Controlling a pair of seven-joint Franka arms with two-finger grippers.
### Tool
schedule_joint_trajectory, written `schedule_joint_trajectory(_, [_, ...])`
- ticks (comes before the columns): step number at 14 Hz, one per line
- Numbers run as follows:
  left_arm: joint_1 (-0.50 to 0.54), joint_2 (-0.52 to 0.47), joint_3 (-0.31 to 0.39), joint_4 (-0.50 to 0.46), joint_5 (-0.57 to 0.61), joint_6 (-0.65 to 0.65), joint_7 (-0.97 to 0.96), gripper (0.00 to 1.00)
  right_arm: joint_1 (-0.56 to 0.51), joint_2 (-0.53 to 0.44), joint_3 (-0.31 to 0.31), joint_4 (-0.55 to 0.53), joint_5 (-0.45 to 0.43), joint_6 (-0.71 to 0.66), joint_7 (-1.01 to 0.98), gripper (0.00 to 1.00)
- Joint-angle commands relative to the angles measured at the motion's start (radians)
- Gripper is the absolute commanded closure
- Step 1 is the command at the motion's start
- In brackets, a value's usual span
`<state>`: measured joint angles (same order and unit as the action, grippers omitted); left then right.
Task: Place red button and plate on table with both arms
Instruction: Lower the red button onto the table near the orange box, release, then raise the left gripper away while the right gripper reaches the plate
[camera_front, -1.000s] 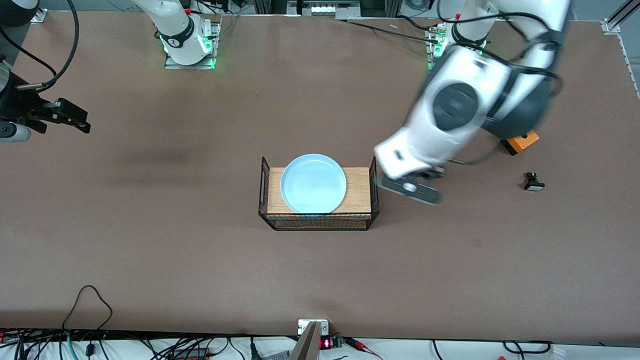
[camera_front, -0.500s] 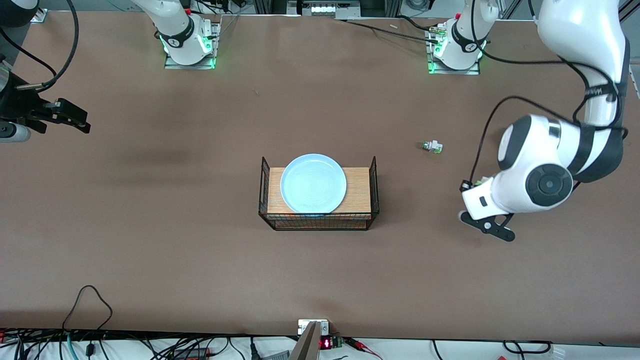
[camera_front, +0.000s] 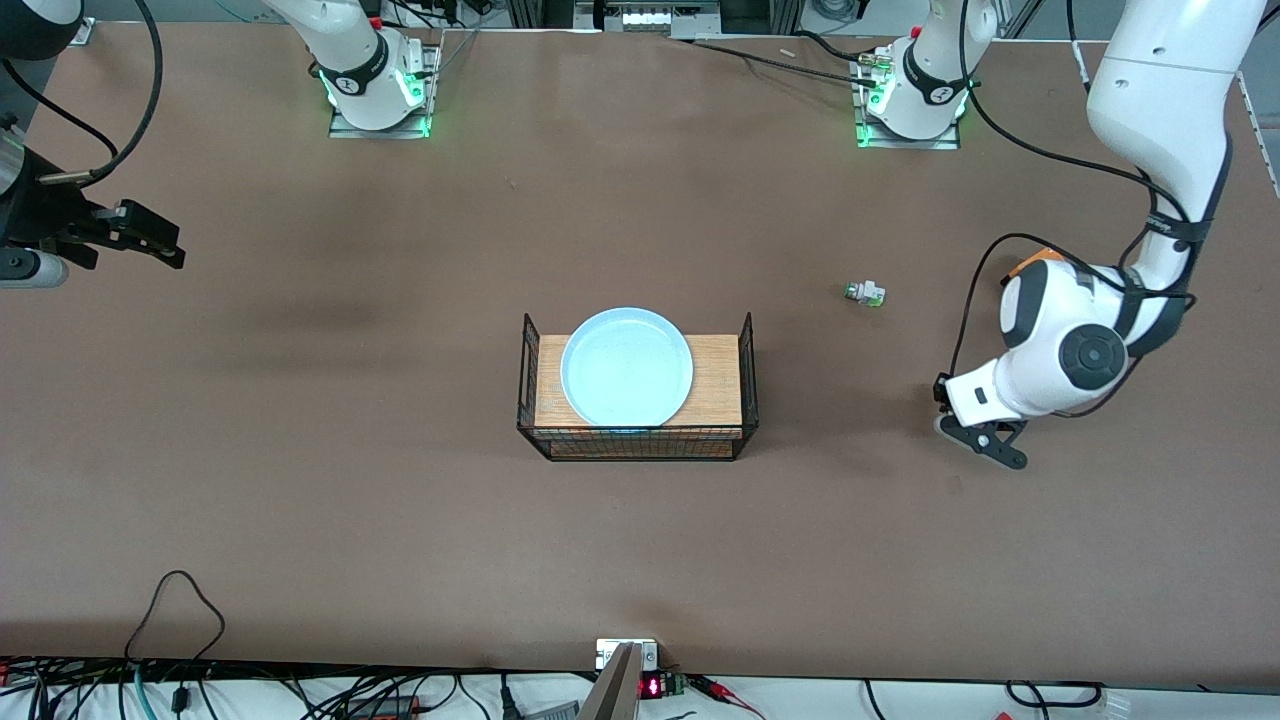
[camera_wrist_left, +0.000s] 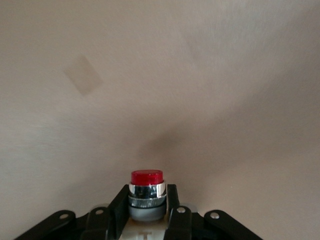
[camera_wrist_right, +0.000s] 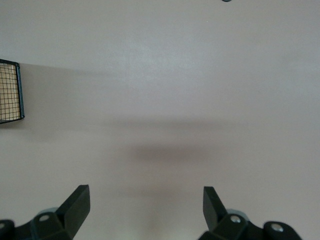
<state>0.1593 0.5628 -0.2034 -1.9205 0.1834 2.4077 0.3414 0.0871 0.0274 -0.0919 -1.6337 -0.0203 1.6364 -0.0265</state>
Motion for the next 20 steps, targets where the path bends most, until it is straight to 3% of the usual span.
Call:
schedule_joint_trajectory(1, [0.016,-0.018,-0.014,-0.045,0.018,0.045,0.011,0.59,0.0,0.011,0.0,0.012,0.01,-0.006,0.002,0.0])
schedule_joint_trajectory(2, [0.02,-0.021,-0.016,-0.043,0.019,0.042,0.016,0.01,0.0,0.011,0.0,0.012,0.011,-0.003,0.002,0.0])
schedule_joint_trajectory(4, [0.02,-0.044,-0.025,-0.031,0.018,-0.001,0.012,0.0,0.002,0.011,0.0,0.011,0.01,-0.006,0.003,0.0])
schedule_joint_trajectory(6, [0.01,-0.099,-0.037,0.023,0.008,-0.141,-0.002,0.0,0.003,0.012,0.0,0.011,0.011,-0.007,0.003,0.0])
schedule_joint_trajectory(11, [0.011,-0.121,-0.172,0.389,0.001,-0.735,-0.25,0.0,0.031,0.013,0.003,0.005,0.011,-0.015,0.034,0.0])
schedule_joint_trajectory(13, [0.011,-0.132,-0.201,0.496,-0.039,-0.893,-0.3,0.0,0.11,0.02,0.003,0.008,0.022,-0.018,0.205,0.0])
schedule_joint_trajectory(16, [0.009,-0.149,-0.214,0.618,-0.041,-1.039,-0.329,0.0,0.218,0.036,0.001,0.012,0.104,-0.014,0.487,0.0])
schedule_joint_trajectory(19, [-0.013,-0.246,-0.188,0.608,-0.042,-1.061,-0.314,0.0,0.357,0.08,0.003,0.024,0.166,0.012,0.812,0.0])
schedule_joint_trajectory(20, [-0.032,-0.279,-0.15,0.591,-0.042,-1.058,-0.314,0.0,0.403,0.109,0.001,0.04,0.171,0.046,0.942,0.0])
